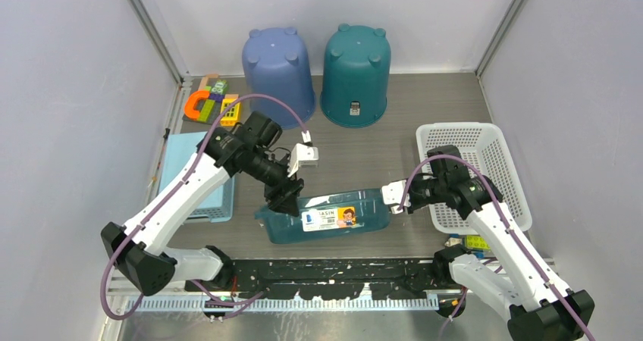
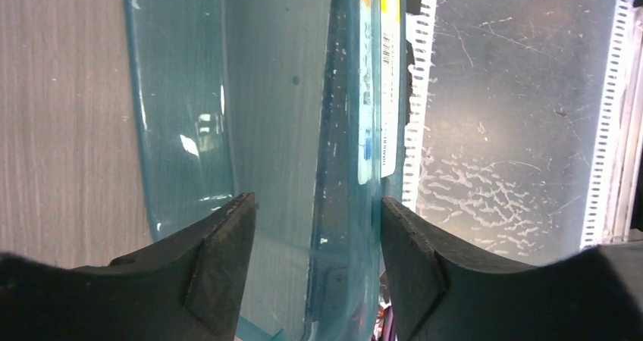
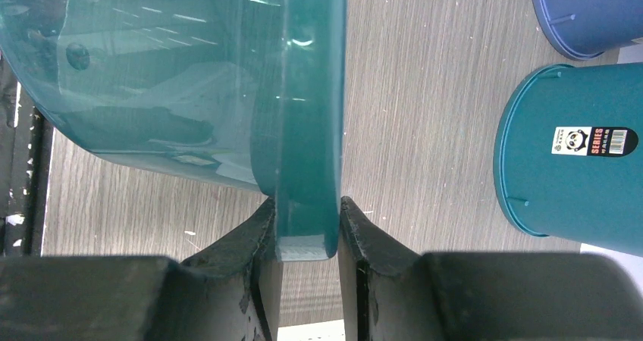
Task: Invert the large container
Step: Turn the container upside down at the center of the board.
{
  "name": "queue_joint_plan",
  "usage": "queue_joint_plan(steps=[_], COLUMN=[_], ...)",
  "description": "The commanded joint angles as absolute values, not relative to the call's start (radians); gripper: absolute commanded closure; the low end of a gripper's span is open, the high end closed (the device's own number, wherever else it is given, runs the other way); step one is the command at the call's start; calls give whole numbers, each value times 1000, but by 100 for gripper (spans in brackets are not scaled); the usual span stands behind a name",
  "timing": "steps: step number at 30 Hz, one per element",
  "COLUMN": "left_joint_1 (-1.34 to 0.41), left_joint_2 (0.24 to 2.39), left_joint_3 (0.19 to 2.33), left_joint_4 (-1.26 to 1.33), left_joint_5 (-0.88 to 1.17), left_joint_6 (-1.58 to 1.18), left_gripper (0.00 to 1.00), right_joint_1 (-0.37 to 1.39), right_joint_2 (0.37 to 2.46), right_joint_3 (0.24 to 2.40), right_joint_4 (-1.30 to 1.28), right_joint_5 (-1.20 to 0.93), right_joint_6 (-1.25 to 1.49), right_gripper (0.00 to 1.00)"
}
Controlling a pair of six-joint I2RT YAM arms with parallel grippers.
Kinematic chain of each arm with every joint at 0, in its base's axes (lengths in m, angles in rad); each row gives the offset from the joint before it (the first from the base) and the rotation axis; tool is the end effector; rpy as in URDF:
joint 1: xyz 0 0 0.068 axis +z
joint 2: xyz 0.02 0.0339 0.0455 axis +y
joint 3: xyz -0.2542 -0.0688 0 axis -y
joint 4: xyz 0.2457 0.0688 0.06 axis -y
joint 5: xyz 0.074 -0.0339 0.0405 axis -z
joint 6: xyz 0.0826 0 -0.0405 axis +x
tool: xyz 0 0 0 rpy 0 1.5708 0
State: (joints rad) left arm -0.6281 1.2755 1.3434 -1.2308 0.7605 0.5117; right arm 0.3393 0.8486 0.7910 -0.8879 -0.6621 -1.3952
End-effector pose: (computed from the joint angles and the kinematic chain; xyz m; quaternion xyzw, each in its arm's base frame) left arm 0.1609 -0.1872 0.3104 0.5539 0.7251 -0.3738 0.1666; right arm 0.1549 0.1085 0.2372 -0.7509 0.5059 0.1206 0.4071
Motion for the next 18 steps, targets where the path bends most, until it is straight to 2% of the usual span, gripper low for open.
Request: queue_joint_plan(steps=[1, 12, 18], left_joint_1=[-620, -610, -609], left_joint_2=[1233, 1121, 1036], left_joint_3=[1339, 1357, 1332], left_joint_4=[-1140, -983, -874], left_joint_5=[735, 598, 441], left_joint_6=[484, 388, 348], left_gripper=[36, 17, 13], right_joint_1=[348, 348, 348], right_joint_2=[832, 836, 846], right_joint_3=[802, 804, 804], right_joint_4=[-890, -893, -890], right_joint_5=[-728, -745, -758], right_joint_6=[-1394, -1368, -1347], right_gripper=[93, 99, 99])
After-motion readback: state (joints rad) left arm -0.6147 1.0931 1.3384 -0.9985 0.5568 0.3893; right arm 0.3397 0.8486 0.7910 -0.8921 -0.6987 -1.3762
